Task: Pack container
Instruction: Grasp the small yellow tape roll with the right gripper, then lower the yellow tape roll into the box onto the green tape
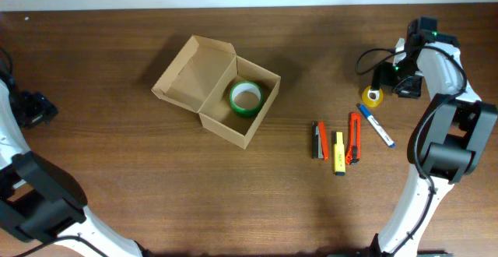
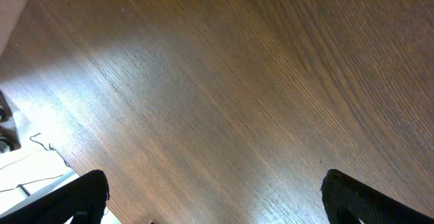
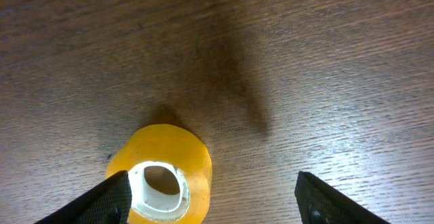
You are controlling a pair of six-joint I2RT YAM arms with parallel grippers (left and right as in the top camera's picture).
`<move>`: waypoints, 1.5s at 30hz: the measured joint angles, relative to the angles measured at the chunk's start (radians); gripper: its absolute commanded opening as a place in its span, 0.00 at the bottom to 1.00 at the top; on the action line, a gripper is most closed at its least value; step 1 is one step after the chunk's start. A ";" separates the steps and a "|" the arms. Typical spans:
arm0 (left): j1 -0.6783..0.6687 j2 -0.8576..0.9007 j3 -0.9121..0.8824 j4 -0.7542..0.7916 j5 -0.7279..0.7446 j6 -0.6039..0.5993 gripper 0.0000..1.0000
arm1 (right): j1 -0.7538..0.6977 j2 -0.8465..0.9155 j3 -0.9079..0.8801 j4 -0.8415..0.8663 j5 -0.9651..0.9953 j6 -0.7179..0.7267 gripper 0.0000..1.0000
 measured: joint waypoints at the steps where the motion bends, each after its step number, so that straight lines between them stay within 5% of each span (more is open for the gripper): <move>1: 0.000 0.000 0.000 0.000 0.000 0.000 1.00 | -0.002 0.001 0.000 0.000 0.000 0.000 0.78; 16: 0.000 0.000 0.000 0.000 0.000 0.000 1.00 | -0.030 0.040 0.000 -0.034 0.017 0.001 0.75; 17: 0.000 0.000 0.000 0.000 0.000 0.000 1.00 | -0.030 0.045 0.000 -0.034 0.019 0.000 0.70; 19: 0.000 0.000 0.000 0.000 0.000 0.000 1.00 | -0.030 0.050 0.000 -0.034 0.023 0.003 0.33; 23: 0.000 0.000 0.000 0.000 0.000 0.000 1.00 | -0.030 0.050 0.001 -0.029 0.031 0.000 0.04; 33: 0.000 0.000 0.000 0.000 0.000 0.000 1.00 | -0.027 0.062 0.129 -0.096 0.009 -0.002 0.04; 41: 0.000 0.000 0.000 0.000 0.000 0.000 1.00 | 0.153 0.056 0.988 -0.296 -0.076 -0.085 0.04; 45: 0.000 0.000 0.000 0.000 0.000 0.000 1.00 | 0.380 -0.051 1.042 -0.317 -0.109 -0.152 0.04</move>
